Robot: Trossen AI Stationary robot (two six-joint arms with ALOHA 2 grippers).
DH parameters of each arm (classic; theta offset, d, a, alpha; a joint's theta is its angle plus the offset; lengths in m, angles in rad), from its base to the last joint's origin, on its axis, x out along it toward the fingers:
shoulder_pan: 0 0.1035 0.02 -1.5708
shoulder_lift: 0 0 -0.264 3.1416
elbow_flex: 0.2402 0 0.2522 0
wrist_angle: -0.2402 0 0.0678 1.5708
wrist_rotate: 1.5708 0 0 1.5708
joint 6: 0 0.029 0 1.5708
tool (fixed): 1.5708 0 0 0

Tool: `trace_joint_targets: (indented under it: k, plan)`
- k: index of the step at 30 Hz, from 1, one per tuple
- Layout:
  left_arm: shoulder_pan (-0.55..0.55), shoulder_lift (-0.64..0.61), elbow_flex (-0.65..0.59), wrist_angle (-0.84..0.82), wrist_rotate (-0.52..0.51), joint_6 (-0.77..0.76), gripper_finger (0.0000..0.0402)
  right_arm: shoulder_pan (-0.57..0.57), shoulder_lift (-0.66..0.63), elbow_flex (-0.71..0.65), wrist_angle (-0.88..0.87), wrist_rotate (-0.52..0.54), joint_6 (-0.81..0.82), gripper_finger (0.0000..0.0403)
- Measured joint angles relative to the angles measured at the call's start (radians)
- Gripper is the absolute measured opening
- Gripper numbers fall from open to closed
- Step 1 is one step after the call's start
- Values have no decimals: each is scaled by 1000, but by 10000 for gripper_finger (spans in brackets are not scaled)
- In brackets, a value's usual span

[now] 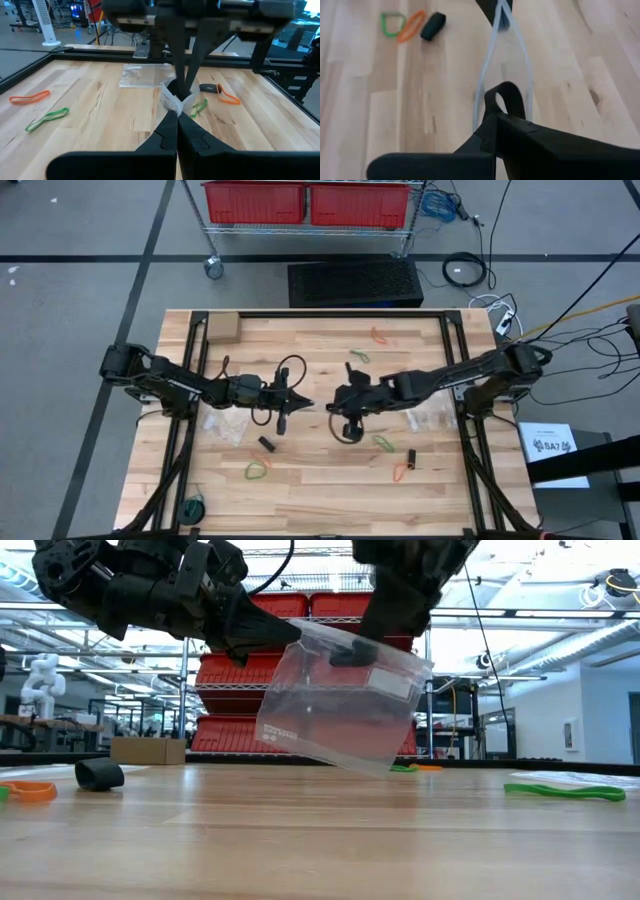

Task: Sort rubber bands
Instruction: Put the black rubber band into the top left transparent zip bag

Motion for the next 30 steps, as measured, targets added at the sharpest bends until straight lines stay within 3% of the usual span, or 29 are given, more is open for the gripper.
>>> trace_joint_targets:
  k: [4,11,14,25,30]
  plan:
    - [0,0,0,-1,0,0,0,-1,78,65,-54,2,-16,0]
    - [0,0,0,-1,0,0,0,-2,182,204,-165,134,-33,0]
    - [0,0,0,0,0,0,0,-13,204,233,-164,143,-31,0]
    - [0,0,0,20,0,-2,0,-58,221,237,-160,44,25,2]
    - [0,0,0,23,0,-2,0,-57,221,237,-124,-12,2,53]
